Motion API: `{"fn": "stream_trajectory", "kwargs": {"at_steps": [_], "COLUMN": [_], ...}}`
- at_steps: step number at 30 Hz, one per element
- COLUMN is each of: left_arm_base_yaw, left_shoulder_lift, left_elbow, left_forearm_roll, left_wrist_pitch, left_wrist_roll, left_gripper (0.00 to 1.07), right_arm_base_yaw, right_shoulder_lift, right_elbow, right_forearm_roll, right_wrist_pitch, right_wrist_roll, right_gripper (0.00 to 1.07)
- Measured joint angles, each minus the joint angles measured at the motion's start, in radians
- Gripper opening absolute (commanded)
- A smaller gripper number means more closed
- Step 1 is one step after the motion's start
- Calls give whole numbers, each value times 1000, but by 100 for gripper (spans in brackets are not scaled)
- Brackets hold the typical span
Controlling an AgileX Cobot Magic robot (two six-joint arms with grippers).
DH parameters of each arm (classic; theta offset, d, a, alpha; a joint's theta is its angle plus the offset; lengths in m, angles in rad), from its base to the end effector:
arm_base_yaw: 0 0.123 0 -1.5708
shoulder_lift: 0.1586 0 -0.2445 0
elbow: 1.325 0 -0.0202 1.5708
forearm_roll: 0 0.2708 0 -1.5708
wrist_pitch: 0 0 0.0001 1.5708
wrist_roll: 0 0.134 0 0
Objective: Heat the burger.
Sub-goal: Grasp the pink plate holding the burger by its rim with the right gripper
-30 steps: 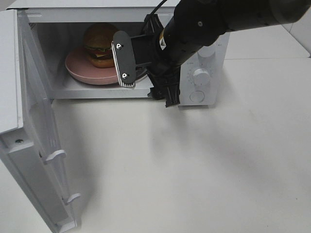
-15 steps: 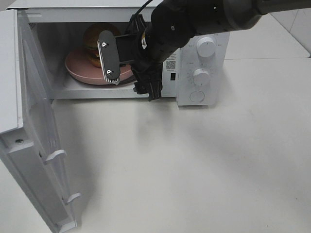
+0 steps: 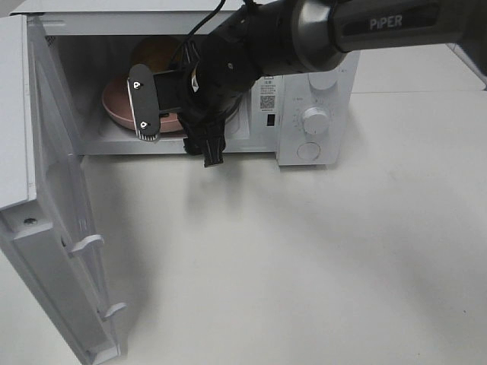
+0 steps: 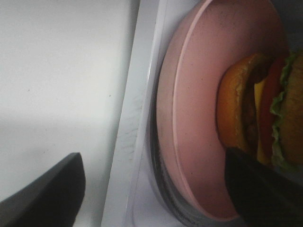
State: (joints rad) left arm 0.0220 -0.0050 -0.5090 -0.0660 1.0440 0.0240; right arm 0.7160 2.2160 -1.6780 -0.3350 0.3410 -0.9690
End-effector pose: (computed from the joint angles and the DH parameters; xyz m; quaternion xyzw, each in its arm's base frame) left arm 0.0913 -0.0056 0.2729 0.0021 0.8447 -0.0207 0.5349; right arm 0.4048 0.3326 0.0997 -0.7634 0.5145 -0.1576 0.3574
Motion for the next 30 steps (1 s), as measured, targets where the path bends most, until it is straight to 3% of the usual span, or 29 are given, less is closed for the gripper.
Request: {"fn": "stream_trajectory", "kwargs": {"at_steps": [18,30], "left_arm_base_yaw": [0,0], "left_shoulder_lift": [0,0], "left_elbow": [0,0], "left_forearm_roll": [0,1], "left_wrist_pitch": [-1,-1], "left_wrist_roll": [0,0], "left_gripper": [100,100], "right_arm_base_yaw": [3,-11], "right_shoulder_lift": [171,228], "right_elbow": [-215,-260], "right_forearm_roll": [22,33], "right_wrist_pitch": [19,26], "right_wrist_roll": [1,1], "right_gripper": [76,76]}}
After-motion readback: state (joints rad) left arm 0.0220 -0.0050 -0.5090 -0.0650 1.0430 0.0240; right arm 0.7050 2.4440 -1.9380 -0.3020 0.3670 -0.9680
